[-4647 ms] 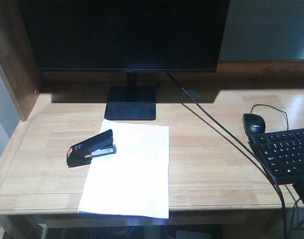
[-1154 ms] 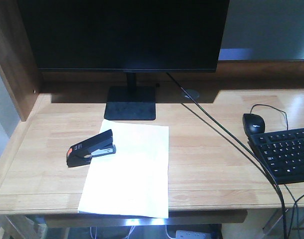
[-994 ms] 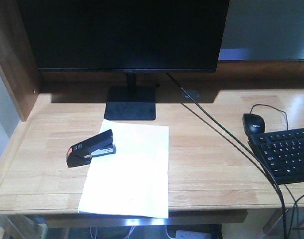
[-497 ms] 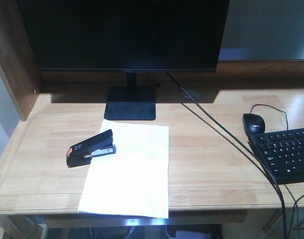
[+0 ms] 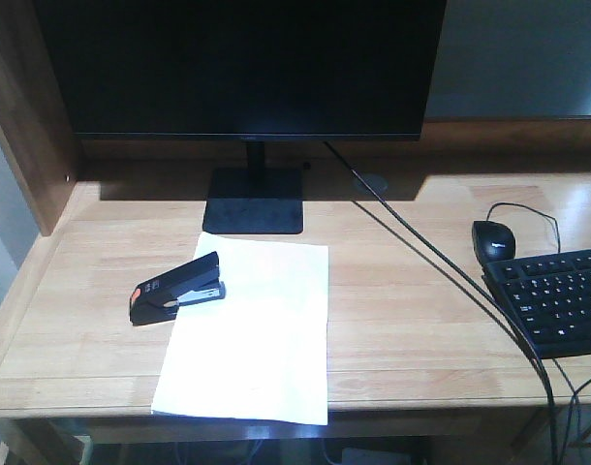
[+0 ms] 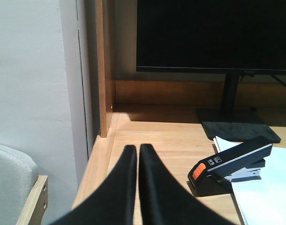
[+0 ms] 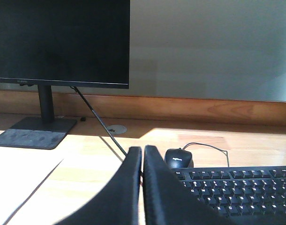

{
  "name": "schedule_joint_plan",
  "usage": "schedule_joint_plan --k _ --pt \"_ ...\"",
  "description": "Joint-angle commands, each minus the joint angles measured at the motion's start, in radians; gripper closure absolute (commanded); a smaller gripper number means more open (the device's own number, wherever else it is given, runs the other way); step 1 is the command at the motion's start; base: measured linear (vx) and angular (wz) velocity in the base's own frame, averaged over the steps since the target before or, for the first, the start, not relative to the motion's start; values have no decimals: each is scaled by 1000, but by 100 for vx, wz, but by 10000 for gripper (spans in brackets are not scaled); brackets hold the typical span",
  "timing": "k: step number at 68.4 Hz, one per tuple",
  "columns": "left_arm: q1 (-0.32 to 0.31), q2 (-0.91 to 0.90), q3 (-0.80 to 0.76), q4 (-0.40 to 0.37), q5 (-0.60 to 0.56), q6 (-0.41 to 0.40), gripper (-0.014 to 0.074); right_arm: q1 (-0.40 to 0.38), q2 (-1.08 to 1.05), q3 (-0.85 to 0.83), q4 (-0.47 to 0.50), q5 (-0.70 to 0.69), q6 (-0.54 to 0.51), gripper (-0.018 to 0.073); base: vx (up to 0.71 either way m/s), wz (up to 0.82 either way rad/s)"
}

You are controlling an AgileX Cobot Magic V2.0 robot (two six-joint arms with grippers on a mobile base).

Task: Grab stapler and paper to desk for stapling

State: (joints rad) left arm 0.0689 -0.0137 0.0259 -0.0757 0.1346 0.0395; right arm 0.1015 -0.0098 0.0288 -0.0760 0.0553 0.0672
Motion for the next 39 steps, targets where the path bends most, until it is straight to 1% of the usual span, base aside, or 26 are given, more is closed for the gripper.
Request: schedule_joint_plan --k 1,39 --pt "0 -13 13 -1 -73 -10 603 -7 -9 22 -5 -81 -5 568 0 0" --pt "0 -13 13 -1 -73 -10 603 -7 -9 22 -5 -81 -12 568 0 0"
